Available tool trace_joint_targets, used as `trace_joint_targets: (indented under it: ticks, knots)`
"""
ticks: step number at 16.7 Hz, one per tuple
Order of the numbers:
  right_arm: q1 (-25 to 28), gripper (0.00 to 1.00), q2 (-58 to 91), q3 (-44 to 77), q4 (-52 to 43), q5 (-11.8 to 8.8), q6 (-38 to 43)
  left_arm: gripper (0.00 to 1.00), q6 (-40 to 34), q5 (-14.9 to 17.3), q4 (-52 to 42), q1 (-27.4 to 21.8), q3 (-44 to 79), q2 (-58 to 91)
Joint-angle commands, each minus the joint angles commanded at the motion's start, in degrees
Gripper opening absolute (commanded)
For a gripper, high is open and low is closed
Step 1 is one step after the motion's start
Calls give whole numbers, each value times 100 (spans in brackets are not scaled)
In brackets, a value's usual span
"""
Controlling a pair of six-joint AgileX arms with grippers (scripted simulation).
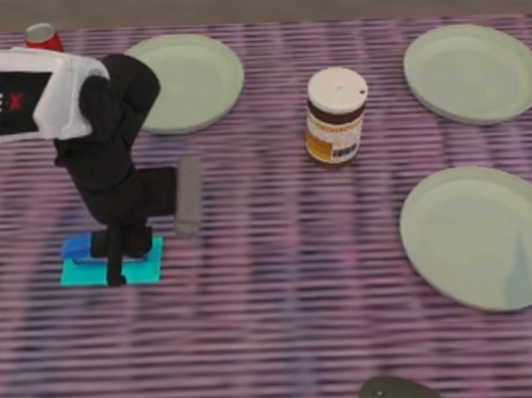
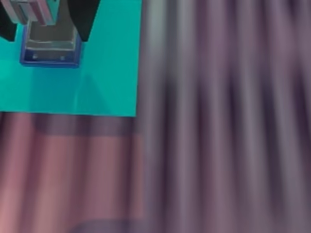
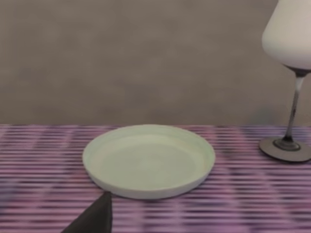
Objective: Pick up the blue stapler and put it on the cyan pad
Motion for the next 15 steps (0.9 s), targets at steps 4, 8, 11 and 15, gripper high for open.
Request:
trace_joint_targets:
  ticks: [4, 8, 11, 15]
  knots:
    - [0, 100, 0, 0, 0, 0, 0, 53, 0, 0, 0, 0, 0, 0]
    - [0, 100, 0, 0, 0, 0, 0, 83, 0, 0, 0, 0, 0, 0]
    - [0, 100, 0, 0, 0, 0, 0, 100, 0, 0, 0, 0, 0, 0]
    - [0, 100, 0, 0, 0, 0, 0, 100, 0, 0, 0, 0, 0, 0]
